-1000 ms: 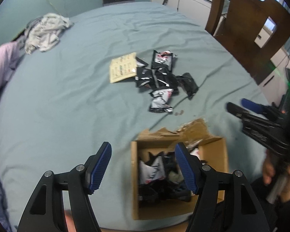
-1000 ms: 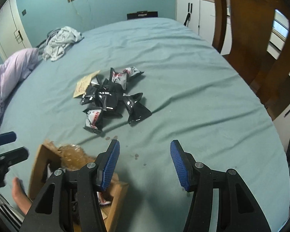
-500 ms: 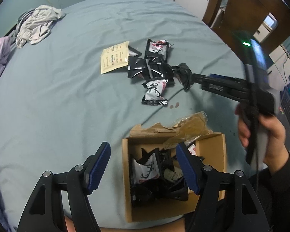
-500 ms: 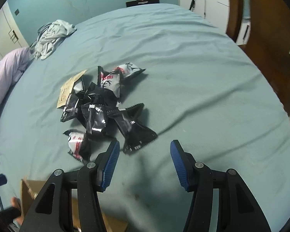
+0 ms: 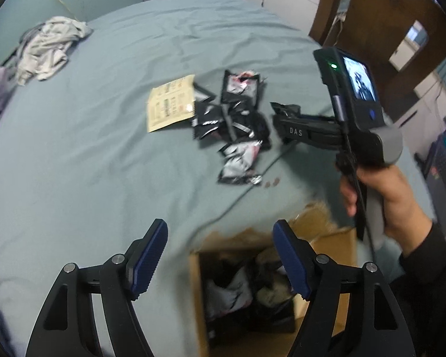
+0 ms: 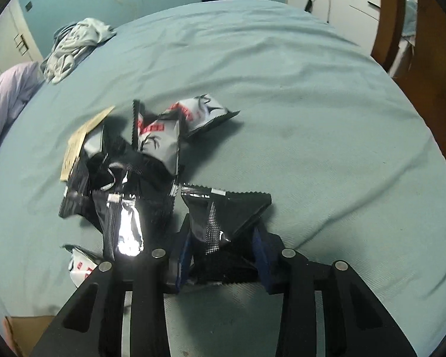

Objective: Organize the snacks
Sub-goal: 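Grasp a white-and-black packet with the left gripper while the right gripper lifts its black packet, then carry both packets to the box and open the left gripper, then lower the black packet into the box and open the right gripper, then move the right gripper to the pile and grasp a black packet, then grasp a black packet with the left gripper while the right gripper holds its packet, then carry both black packets to the box and open the left gripper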

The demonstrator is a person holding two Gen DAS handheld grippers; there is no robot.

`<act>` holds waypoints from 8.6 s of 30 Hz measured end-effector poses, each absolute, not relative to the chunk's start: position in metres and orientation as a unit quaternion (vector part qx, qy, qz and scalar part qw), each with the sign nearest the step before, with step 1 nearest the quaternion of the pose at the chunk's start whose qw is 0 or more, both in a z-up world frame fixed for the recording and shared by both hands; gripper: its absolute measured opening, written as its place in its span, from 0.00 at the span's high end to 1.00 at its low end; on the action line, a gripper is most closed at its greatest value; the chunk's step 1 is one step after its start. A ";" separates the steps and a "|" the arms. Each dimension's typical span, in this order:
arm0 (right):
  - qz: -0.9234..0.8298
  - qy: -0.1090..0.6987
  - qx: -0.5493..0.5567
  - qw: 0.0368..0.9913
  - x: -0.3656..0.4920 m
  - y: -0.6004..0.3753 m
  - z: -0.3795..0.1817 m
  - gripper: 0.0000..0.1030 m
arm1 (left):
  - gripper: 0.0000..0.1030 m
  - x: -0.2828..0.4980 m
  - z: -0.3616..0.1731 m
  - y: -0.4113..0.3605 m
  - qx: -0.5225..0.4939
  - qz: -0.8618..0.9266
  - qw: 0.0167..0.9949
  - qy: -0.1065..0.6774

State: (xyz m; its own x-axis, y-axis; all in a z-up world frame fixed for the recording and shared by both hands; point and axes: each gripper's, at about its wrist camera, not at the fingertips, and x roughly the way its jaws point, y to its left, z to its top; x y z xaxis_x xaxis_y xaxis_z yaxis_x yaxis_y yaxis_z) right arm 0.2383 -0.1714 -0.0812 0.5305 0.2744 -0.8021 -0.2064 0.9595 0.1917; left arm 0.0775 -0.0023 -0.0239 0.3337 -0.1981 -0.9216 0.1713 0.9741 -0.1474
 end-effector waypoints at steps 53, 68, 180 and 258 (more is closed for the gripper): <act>0.140 0.426 0.149 0.881 0.026 -0.232 -0.009 0.70 | 0.56 0.031 0.007 -0.014 0.032 -0.148 0.833 0.532; 0.147 0.431 0.128 0.881 0.027 -0.227 -0.011 0.70 | 0.56 0.010 -0.042 -0.063 0.117 -0.188 0.781 0.583; 0.153 0.520 0.130 0.830 0.193 -0.222 -0.053 0.27 | 0.22 0.074 -0.002 0.000 0.046 -0.052 0.838 0.542; 0.150 0.453 0.134 0.868 0.031 -0.260 -0.008 0.73 | 0.74 0.002 0.001 -0.043 0.137 -0.209 0.809 0.532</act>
